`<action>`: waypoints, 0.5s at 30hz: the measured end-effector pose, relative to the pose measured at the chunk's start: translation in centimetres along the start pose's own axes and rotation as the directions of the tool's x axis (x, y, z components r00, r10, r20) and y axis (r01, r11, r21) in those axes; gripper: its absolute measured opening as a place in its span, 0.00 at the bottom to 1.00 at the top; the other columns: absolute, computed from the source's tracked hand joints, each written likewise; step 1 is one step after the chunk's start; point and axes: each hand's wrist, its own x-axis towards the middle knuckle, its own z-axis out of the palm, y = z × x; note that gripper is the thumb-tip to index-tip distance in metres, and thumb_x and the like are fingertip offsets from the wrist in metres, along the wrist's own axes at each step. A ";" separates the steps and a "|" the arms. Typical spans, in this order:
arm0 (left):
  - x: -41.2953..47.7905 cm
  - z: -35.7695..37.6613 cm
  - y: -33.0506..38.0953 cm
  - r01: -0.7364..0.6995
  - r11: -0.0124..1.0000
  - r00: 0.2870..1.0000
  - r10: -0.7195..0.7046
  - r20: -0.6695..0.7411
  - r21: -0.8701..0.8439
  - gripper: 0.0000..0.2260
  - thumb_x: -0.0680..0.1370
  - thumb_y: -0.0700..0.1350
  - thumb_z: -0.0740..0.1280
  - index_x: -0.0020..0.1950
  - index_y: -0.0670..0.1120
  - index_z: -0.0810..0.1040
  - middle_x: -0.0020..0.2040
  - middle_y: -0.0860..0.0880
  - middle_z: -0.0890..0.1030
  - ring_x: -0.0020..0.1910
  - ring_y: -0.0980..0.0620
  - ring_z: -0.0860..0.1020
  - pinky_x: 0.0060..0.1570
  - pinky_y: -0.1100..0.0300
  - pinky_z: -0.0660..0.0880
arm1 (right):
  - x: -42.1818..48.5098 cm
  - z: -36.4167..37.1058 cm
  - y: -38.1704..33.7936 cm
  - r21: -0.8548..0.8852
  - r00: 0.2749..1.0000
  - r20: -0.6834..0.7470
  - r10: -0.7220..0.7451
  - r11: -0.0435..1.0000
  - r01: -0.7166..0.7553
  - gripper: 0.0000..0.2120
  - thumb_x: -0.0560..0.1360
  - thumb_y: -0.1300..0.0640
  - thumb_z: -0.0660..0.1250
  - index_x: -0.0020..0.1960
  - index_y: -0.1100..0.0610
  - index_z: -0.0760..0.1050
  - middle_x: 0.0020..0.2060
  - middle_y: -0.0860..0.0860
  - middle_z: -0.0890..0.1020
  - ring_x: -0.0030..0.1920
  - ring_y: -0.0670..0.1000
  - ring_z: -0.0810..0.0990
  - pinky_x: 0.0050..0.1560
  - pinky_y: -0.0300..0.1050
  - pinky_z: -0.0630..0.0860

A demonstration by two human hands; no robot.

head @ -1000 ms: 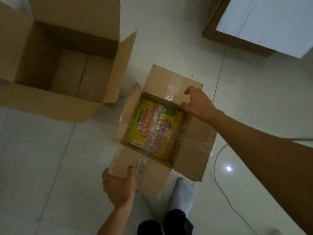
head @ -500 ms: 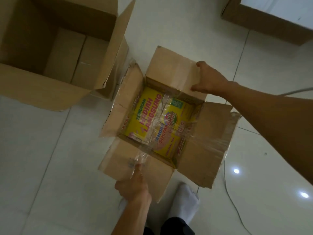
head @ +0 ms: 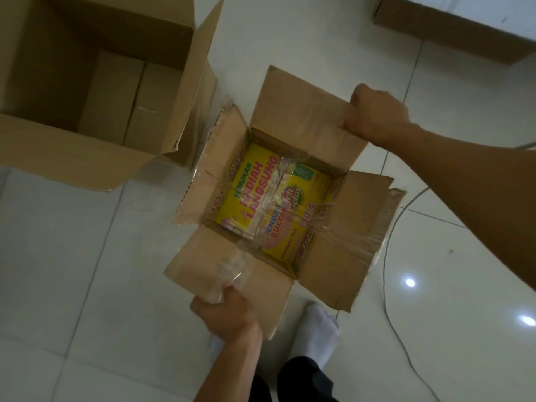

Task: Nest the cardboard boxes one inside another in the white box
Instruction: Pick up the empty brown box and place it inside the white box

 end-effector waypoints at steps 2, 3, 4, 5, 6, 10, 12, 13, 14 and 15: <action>-0.3 -0.5 1.5 -0.106 0.994 0.994 0.106 0.019 0.000 0.16 0.73 0.37 0.66 0.61 0.41 0.70 0.55 0.38 0.78 0.50 0.38 0.77 0.43 0.57 0.69 | -2.0 -0.4 0.8 0.005 1.000 0.010 0.015 1.000 -0.016 0.13 0.74 0.53 0.63 0.56 0.59 0.70 0.48 0.62 0.79 0.45 0.61 0.77 0.43 0.51 0.71; -0.4 -0.7 2.3 -0.164 0.986 0.985 0.164 0.046 0.004 0.15 0.74 0.37 0.65 0.60 0.43 0.71 0.53 0.39 0.79 0.47 0.41 0.78 0.42 0.58 0.69 | -3.1 -0.5 1.2 -0.002 1.000 0.023 0.020 1.000 -0.020 0.12 0.75 0.53 0.62 0.56 0.58 0.71 0.49 0.62 0.79 0.47 0.62 0.78 0.44 0.51 0.72; -0.6 -0.8 3.1 -0.226 0.974 0.971 0.224 0.084 0.012 0.15 0.74 0.38 0.64 0.60 0.45 0.72 0.51 0.41 0.80 0.43 0.45 0.78 0.40 0.60 0.69 | -4.3 -0.5 1.5 -0.002 0.999 0.038 0.030 1.000 -0.030 0.12 0.75 0.53 0.61 0.56 0.58 0.72 0.51 0.62 0.79 0.50 0.63 0.78 0.45 0.51 0.72; -0.8 -0.7 4.0 -0.290 0.957 0.950 0.285 0.126 0.020 0.14 0.74 0.39 0.64 0.60 0.46 0.73 0.49 0.43 0.81 0.39 0.50 0.78 0.38 0.63 0.70 | -5.6 -0.4 1.8 0.010 0.998 0.048 0.045 0.999 -0.046 0.12 0.76 0.53 0.61 0.56 0.57 0.73 0.51 0.62 0.80 0.52 0.63 0.79 0.45 0.50 0.72; -0.9 -0.6 4.8 -0.349 0.937 0.925 0.340 0.169 0.028 0.14 0.75 0.41 0.65 0.60 0.47 0.74 0.47 0.44 0.81 0.36 0.56 0.77 0.37 0.65 0.70 | -6.9 -0.4 2.1 0.033 0.996 0.054 0.066 0.997 -0.068 0.12 0.76 0.54 0.60 0.56 0.56 0.74 0.51 0.61 0.80 0.52 0.63 0.79 0.45 0.50 0.72; -1.5 0.0 7.3 -0.482 0.873 0.838 0.435 0.329 0.074 0.15 0.76 0.43 0.66 0.63 0.47 0.75 0.50 0.45 0.82 0.38 0.54 0.78 0.41 0.61 0.73 | -11.6 0.1 2.9 0.142 0.978 0.104 0.178 0.971 -0.192 0.12 0.76 0.56 0.59 0.55 0.56 0.76 0.50 0.62 0.81 0.50 0.63 0.79 0.42 0.47 0.70; -1.3 0.3 8.1 -0.563 0.820 0.781 0.487 0.392 0.105 0.15 0.76 0.43 0.65 0.63 0.48 0.76 0.51 0.45 0.83 0.40 0.52 0.78 0.42 0.60 0.74 | -13.9 0.5 3.5 0.192 0.961 0.140 0.239 0.946 -0.263 0.12 0.76 0.56 0.59 0.55 0.57 0.76 0.49 0.62 0.81 0.50 0.63 0.80 0.42 0.47 0.72; -1.1 0.4 8.4 -0.613 0.782 0.741 0.521 0.423 0.111 0.15 0.76 0.42 0.65 0.62 0.47 0.76 0.51 0.45 0.83 0.40 0.52 0.78 0.42 0.60 0.74 | -15.0 0.6 3.9 0.217 0.951 0.155 0.269 0.929 -0.299 0.11 0.75 0.57 0.59 0.53 0.58 0.77 0.48 0.62 0.81 0.49 0.63 0.80 0.42 0.48 0.73; -0.9 0.5 8.8 -0.661 0.742 0.699 0.554 0.453 0.113 0.15 0.76 0.41 0.64 0.63 0.47 0.76 0.51 0.45 0.83 0.41 0.51 0.78 0.41 0.61 0.73 | -16.0 0.8 4.3 0.240 0.940 0.169 0.297 0.912 -0.332 0.11 0.75 0.57 0.59 0.52 0.59 0.77 0.47 0.62 0.81 0.47 0.63 0.80 0.42 0.49 0.74; -0.6 0.7 9.2 -0.701 0.705 0.659 0.581 0.477 0.111 0.15 0.76 0.40 0.64 0.63 0.47 0.76 0.52 0.45 0.83 0.43 0.50 0.79 0.42 0.61 0.73 | -16.9 1.0 4.6 0.259 0.929 0.183 0.321 0.896 -0.361 0.11 0.75 0.58 0.59 0.50 0.60 0.77 0.46 0.63 0.82 0.46 0.64 0.80 0.42 0.50 0.74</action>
